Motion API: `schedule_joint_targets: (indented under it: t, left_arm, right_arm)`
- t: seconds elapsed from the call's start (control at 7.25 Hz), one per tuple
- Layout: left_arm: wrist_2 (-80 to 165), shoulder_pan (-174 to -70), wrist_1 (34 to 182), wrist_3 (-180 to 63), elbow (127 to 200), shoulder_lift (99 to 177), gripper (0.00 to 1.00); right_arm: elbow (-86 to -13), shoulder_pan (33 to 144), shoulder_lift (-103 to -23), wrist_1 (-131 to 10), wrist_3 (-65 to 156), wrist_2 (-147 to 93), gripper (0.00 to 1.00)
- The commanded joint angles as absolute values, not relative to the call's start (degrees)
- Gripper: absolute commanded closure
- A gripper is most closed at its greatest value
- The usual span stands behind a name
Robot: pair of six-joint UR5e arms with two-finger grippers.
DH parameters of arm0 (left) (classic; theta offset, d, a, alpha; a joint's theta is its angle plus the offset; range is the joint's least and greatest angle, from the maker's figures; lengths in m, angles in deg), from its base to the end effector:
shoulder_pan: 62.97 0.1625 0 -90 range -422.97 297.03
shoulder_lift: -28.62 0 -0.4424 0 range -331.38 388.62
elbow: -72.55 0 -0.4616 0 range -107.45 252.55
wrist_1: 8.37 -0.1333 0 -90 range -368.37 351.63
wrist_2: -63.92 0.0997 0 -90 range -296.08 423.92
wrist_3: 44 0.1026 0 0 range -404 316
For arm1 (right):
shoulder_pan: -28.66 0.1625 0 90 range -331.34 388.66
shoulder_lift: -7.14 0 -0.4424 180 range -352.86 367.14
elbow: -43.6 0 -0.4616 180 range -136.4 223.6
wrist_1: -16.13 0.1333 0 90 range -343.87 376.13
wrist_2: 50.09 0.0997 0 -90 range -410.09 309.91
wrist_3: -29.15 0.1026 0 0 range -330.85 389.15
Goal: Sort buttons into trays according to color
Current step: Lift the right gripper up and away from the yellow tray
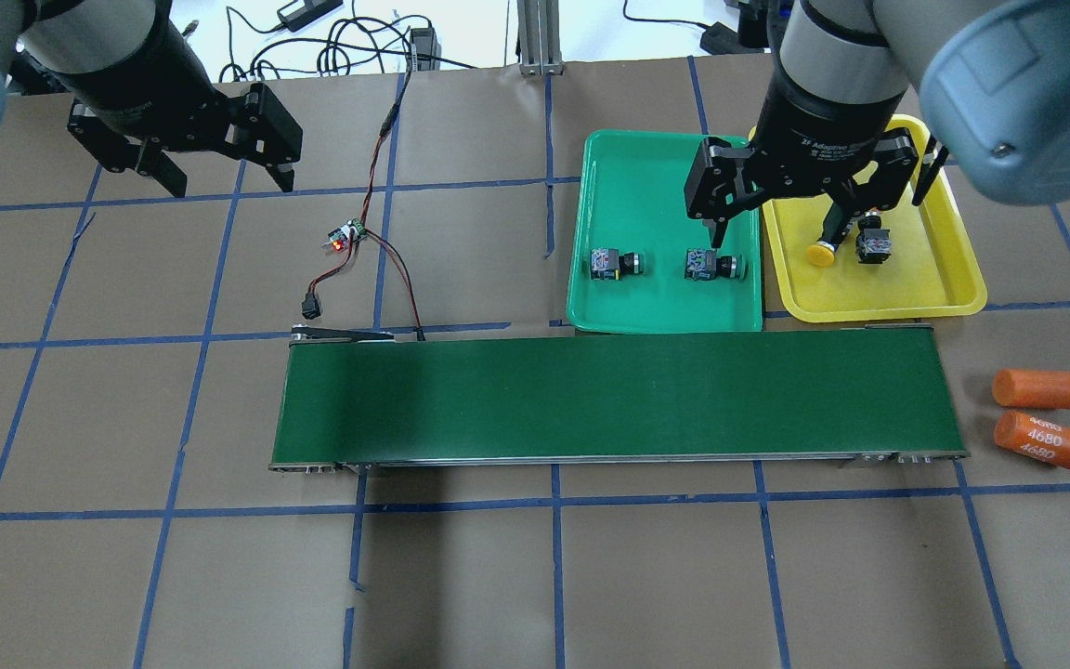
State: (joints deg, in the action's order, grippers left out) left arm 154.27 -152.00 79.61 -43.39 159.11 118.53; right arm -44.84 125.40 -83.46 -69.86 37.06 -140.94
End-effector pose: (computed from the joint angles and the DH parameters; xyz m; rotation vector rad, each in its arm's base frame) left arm -0.1230 -0.5713 0.5408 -0.0103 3.1305 -0.1516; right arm 0.1958 -0.5337 0.5165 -0.0315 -3.1223 -0.0470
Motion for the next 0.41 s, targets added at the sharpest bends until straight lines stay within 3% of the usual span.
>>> schedule_joint_targets:
  t: [0.0,0.28]
  left_arm:
    - [154.3,-152.0,79.7,-43.4,159.1,118.5,0.0]
    - [154.3,-152.0,79.6,-43.4,159.0,118.4,0.0]
  right_arm:
    - [-44.9,125.4,-83.5,-69.8,37.1,-140.5,0.0]
    - [-44.9,125.4,-83.3,-70.1,37.0,-141.0,0.0]
